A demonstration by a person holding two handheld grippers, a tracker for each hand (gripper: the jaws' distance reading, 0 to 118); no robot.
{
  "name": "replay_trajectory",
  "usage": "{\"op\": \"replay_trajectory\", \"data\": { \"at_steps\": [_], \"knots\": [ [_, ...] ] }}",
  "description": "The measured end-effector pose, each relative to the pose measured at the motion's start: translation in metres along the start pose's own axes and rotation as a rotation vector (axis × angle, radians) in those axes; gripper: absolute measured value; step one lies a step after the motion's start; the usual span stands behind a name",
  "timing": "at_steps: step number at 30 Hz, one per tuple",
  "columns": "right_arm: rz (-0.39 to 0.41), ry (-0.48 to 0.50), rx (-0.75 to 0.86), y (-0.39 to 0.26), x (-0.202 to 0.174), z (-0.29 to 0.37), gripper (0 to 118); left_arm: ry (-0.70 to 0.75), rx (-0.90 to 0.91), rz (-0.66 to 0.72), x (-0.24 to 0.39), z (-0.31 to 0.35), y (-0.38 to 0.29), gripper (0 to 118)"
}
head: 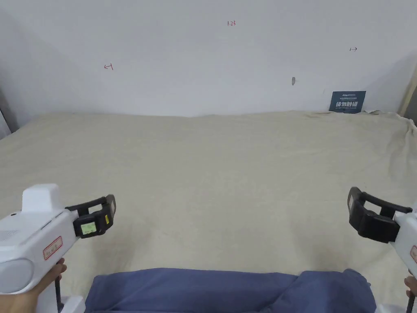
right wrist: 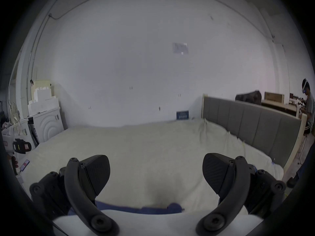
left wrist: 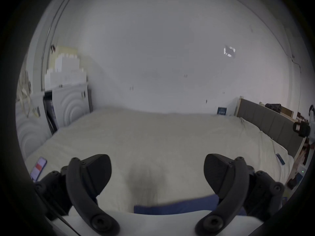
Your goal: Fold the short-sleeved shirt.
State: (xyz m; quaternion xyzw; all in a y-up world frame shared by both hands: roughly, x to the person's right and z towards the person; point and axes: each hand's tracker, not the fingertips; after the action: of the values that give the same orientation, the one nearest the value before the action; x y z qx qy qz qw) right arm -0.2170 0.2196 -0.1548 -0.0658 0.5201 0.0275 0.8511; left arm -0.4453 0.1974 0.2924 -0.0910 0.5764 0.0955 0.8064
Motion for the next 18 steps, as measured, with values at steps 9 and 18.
{"op": "replay_trajectory", "data": {
  "at_steps": [9,18],
  "knots": [
    [0.037,-0.04,0.162,0.01,-0.03,0.011,41,-0.027,0.2,-0.023,0.029,0.005,0.005,60],
    [0.064,-0.038,0.148,0.0,-0.026,0.002,0,-0.049,0.181,-0.029,0.033,-0.003,-0.005,0]
  ]
}}
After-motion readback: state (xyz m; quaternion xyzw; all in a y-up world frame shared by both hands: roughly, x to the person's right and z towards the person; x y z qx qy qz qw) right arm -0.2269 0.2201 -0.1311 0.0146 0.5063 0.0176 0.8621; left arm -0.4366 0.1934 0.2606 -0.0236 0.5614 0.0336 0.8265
